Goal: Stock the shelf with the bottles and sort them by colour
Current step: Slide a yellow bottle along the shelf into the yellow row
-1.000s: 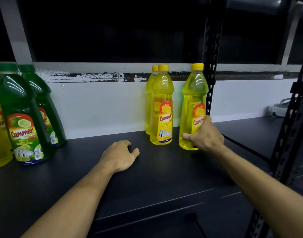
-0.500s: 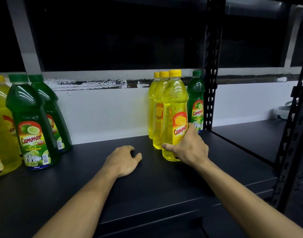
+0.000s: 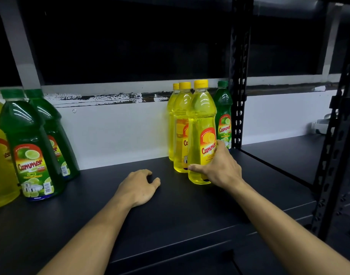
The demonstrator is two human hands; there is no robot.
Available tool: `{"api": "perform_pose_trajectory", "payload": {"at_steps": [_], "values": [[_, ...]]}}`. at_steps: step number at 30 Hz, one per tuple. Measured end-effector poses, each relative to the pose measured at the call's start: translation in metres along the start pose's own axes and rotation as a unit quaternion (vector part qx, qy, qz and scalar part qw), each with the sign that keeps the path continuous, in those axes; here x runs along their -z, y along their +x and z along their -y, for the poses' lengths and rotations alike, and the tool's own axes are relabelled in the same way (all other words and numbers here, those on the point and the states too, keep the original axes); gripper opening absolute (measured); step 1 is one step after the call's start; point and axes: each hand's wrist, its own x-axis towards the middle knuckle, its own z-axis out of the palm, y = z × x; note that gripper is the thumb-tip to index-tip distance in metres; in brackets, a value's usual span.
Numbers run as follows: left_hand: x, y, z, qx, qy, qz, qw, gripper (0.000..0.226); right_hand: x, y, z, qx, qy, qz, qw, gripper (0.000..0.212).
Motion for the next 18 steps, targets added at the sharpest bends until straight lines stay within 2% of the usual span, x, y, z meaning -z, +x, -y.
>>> {"api": "perform_pose_trajectory", "payload": {"at_steps": [7,10,12,14,17,18], "values": [[-0.001,0.000,0.000,0.002,-0.010,-0.002,1.000,0.056,0.003,0.010,-0.006,-0.027,-0.009,-0.007,1.000,0.102],[0.000,0.000,0.000,0.000,-0.006,-0.003,1.000,0.056,0.008,0.015,-0.009,-0.019,-0.008,0.018,1.000,0.104],[0.000,-0.001,0.000,0.000,-0.006,-0.003,1.000,0.056,0.017,0.016,-0.014,0.000,0.013,0.043,0.999,0.097],[0.000,0.000,0.001,-0.001,-0.005,-0.005,1.000,0.056,0.028,0.023,-0.023,0.002,0.072,0.052,0.996,0.083],[-0.001,0.001,0.000,-0.002,-0.002,-0.012,1.000,0.056,0.035,0.052,-0.043,-0.037,0.230,0.024,0.972,0.086],[-0.002,0.000,0.000,-0.001,0.000,-0.013,1.000,0.056,0.036,0.064,-0.050,-0.053,0.239,0.004,0.970,0.081]]}}
